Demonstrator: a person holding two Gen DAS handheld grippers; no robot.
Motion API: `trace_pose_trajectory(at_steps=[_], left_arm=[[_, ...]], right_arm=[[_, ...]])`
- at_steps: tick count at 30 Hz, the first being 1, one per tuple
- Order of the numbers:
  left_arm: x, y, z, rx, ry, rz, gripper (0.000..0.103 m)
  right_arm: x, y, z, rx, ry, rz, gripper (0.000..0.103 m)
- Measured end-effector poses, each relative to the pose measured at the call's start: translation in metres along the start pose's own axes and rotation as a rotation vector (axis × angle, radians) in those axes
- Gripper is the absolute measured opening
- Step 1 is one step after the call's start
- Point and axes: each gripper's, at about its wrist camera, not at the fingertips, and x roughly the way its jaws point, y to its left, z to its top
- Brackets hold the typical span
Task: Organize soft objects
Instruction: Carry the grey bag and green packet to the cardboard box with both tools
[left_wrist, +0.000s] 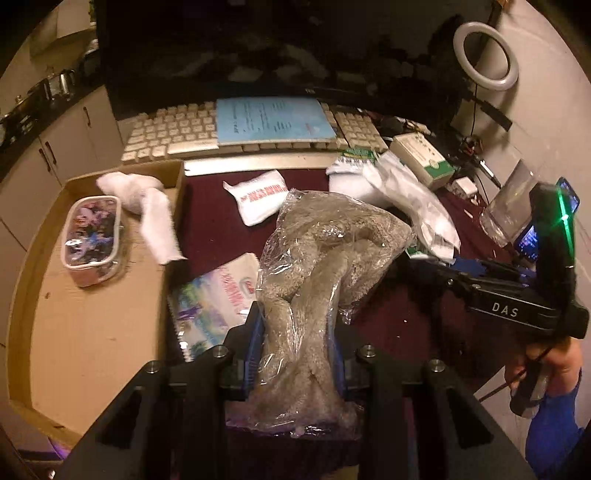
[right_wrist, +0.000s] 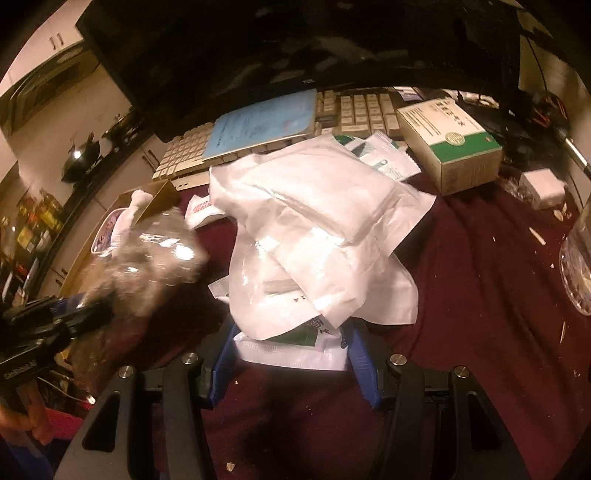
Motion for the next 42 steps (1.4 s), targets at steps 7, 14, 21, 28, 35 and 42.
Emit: trace_pose_trajectory(at_steps=[7, 14, 21, 28, 35, 42], left_arm=[[-0.014, 0.012, 0.008, -0.032, -0.032, 0.018, 0.031], [-0.005, 0.007, 0.013, -0.018, -0.011, 0.019, 0.031], [-0.009, 0.007, 0.021, -0.002, -0.021, 0.031, 0.031], [-0.024, 0.011, 0.026, 0.004, -0.047, 0.048, 0.031], [-0.035, 0.024, 0.031, -0.015, -0.065, 0.074, 0.031], [-0.034, 0.05, 0.034, -0.066, -0.047, 0.094, 0.031]], right_arm=[[0.001, 0.012, -0.008, -0.02, 0.027, 0.057, 0.06], [0.002, 0.033, -0.014, -0.051, 0.045, 0.113, 0.06], [-0.003, 0.041, -0.013, -0.063, 0.035, 0.13, 0.06], [-0.008, 0.048, -0.01, -0.075, 0.023, 0.148, 0.06], [-0.006, 0.054, -0.009, -0.087, 0.025, 0.158, 0.06], [-0.005, 0.063, -0.006, -0.108, 0.026, 0.167, 0.06]])
